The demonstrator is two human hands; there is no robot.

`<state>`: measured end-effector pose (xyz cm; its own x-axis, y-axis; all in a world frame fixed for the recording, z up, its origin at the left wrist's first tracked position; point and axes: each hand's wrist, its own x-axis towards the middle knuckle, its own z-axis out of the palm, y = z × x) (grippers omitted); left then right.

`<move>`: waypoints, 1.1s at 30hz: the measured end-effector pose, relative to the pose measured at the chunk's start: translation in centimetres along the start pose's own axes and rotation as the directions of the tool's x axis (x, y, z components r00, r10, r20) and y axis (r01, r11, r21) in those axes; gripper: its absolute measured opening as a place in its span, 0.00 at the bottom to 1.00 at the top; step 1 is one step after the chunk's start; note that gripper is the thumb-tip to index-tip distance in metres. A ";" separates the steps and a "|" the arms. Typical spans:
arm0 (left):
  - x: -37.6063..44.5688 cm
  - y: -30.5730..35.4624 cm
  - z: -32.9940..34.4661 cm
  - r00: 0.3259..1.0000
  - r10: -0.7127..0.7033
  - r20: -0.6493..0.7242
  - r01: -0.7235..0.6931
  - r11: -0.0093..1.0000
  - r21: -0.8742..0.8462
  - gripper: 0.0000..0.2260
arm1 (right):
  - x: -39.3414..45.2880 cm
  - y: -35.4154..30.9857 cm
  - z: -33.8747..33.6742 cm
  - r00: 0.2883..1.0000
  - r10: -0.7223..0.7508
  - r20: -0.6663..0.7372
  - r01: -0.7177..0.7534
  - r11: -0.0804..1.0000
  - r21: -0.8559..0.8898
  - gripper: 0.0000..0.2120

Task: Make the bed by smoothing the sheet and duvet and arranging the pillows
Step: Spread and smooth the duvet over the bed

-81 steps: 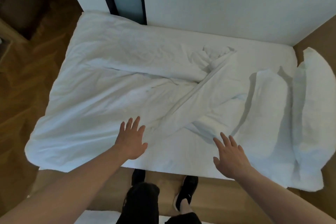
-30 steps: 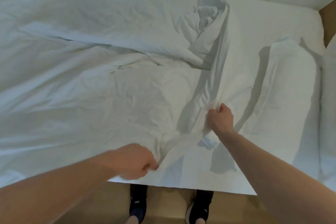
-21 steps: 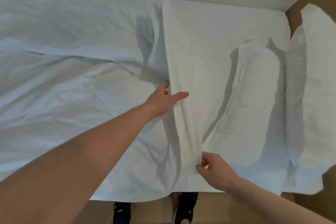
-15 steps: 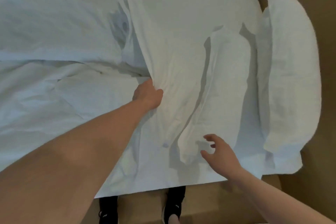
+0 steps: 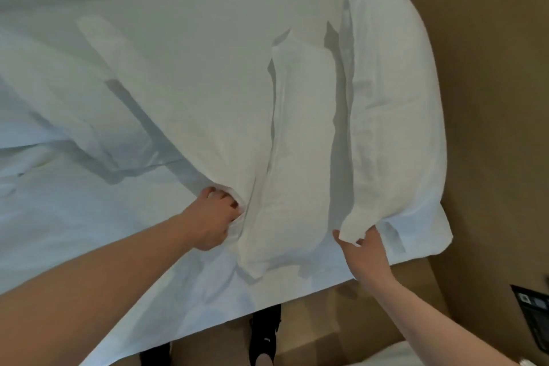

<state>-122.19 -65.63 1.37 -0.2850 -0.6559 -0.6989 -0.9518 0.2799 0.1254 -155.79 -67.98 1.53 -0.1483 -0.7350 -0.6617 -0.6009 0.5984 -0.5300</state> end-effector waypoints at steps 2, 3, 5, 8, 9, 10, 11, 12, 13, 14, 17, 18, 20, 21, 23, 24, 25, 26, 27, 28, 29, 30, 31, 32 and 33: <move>-0.9 -0.5 1.0 0.991 -0.113 0.076 0.114 0.993 -0.020 0.17 | -2.8 -2.0 -0.2 1.000 -0.003 -0.019 0.006 0.986 0.166 0.26; -1.3 -0.7 1.1 0.989 -0.138 0.056 0.141 0.988 -0.065 0.15 | -3.4 -2.2 -0.3 0.998 0.000 -0.069 0.016 0.972 0.235 0.23; -2.3 -1.1 0.4 0.992 -0.116 -0.042 0.107 0.979 -0.174 0.07 | -4.3 -3.6 -0.5 0.995 -0.026 -0.100 0.053 0.958 0.283 0.18; -4.1 -1.1 -1.8 0.986 0.048 -0.162 -0.078 0.979 -0.186 0.03 | -5.4 -7.2 0.7 0.987 -0.096 0.125 0.067 0.975 0.213 0.13; -4.7 -1.2 -2.2 0.975 0.118 -0.189 -0.147 0.978 -0.148 0.03 | -5.8 -9.2 1.5 0.974 -0.117 0.192 0.078 0.977 0.199 0.14; -5.5 -1.1 -2.5 0.962 0.184 -0.200 -0.204 0.975 -0.084 0.09 | -6.2 -11.4 2.6 0.959 -0.144 0.245 0.102 0.979 0.177 0.18; -6.3 -1.2 -2.5 0.950 0.242 -0.196 -0.249 0.968 -0.012 0.15 | -6.4 -13.7 4.0 0.941 -0.177 0.289 0.142 0.980 0.137 0.24; -7.3 -1.1 -2.4 0.940 0.285 -0.189 -0.280 0.958 0.054 0.20 | -6.6 -16.1 5.5 0.925 -0.208 0.319 0.185 0.978 0.099 0.31; -8.4 -0.9 -2.2 0.925 0.334 -0.183 -0.321 0.942 0.101 0.21 | -6.6 -18.3 7.2 0.908 -0.236 0.345 0.228 0.971 0.066 0.38; -9.7 -0.6 -2.1 0.906 0.387 -0.173 -0.368 0.920 0.132 0.20 | -6.9 -20.5 9.1 0.886 -0.268 0.379 0.270 0.962 0.049 0.44; -13.3 0.4 -0.3 0.858 0.506 -0.086 -0.483 0.853 0.198 0.16 | -7.8 -25.5 15.7 0.791 -0.359 0.495 0.451 0.889 -0.075 0.59; -14.5 0.7 0.6 0.851 0.522 -0.055 -0.499 0.837 0.223 0.15 | -8.2 -26.6 18.0 0.761 -0.370 0.532 0.518 0.841 -0.155 0.62; -16.4 0.6 2.8 0.844 0.536 -0.013 -0.521 0.825 0.220 0.15 | -9.2 -27.6 22.3 0.718 -0.347 0.604 0.623 0.708 -0.333 0.66; -16.8 0.6 4.1 0.837 0.546 -0.031 -0.530 0.824 0.198 0.15 | -9.7 -27.4 24.1 0.707 -0.323 0.629 0.655 0.634 -0.411 0.65; -17.4 0.2 6.4 0.825 0.549 -0.130 -0.537 0.835 0.120 0.15 | -10.6 -26.4 27.1 0.693 -0.319 0.646 0.701 0.507 -0.502 0.51; -17.6 0.0 7.2 0.830 0.535 -0.157 -0.529 0.845 0.085 0.16 | -10.8 -25.7 28.2 0.691 -0.363 0.626 0.716 0.467 -0.519 0.40; -17.9 -0.3 7.7 0.844 0.507 -0.175 -0.502 0.862 0.074 0.17 | -11.2 -25.2 29.0 0.691 -0.416 0.591 0.720 0.458 -0.521 0.30; -18.3 -0.7 8.0 0.866 0.458 -0.201 -0.455 0.888 0.065 0.16 | -11.6 -25.0 29.4 0.703 -0.455 0.546 0.710 0.483 -0.512 0.24; -18.9 -1.2 8.3 0.878 0.405 -0.256 -0.412 0.911 0.028 0.15 | -12.1 -25.1 29.7 0.727 -0.477 0.494 0.686 0.537 -0.491 0.20; -19.7 -1.8 8.5 0.881 0.350 -0.319 -0.389 0.919 -0.068 0.13 | -12.2 -25.5 29.6 0.761 -0.482 0.433 0.646 0.623 -0.441 0.16; -20.5 -2.7 8.7 0.898 0.260 -0.356 -0.350 0.912 -0.215 0.13 | -12.2 -26.1 29.2 0.792 -0.487 0.368 0.604 0.713 -0.356 0.13; -21.4 -4.1 9.0 0.929 0.129 -0.347 -0.265 0.885 -0.383 0.16 | -12.1 -26.9 28.4 0.821 -0.488 0.298 0.561 0.786 -0.260 0.10; -22.0 -6.1 9.8 0.956 -0.045 -0.289 -0.125 0.829 -0.545 0.19 | -12.2 -27.8 27.4 0.840 -0.498 0.214 0.535 0.826 -0.178 0.08; -22.4 -8.6 10.8 0.942 -0.257 -0.215 0.041 0.726 -0.686 0.22 | -12.2 -28.7 26.2 0.860 -0.501 0.102 0.508 0.858 -0.075 0.07; -22.9 -11.2 11.5 0.870 -0.479 -0.116 0.197 0.553 -0.810 0.26 | -12.1 -29.5 24.9 0.879 -0.476 -0.024 0.476 0.878 0.045 0.08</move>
<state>-103.73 -45.68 7.84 0.1953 -0.7858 -0.5868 -0.6741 -0.5422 0.5017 -116.74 -68.80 11.94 0.1368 -0.9385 -0.3170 -0.5633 0.1895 -0.8042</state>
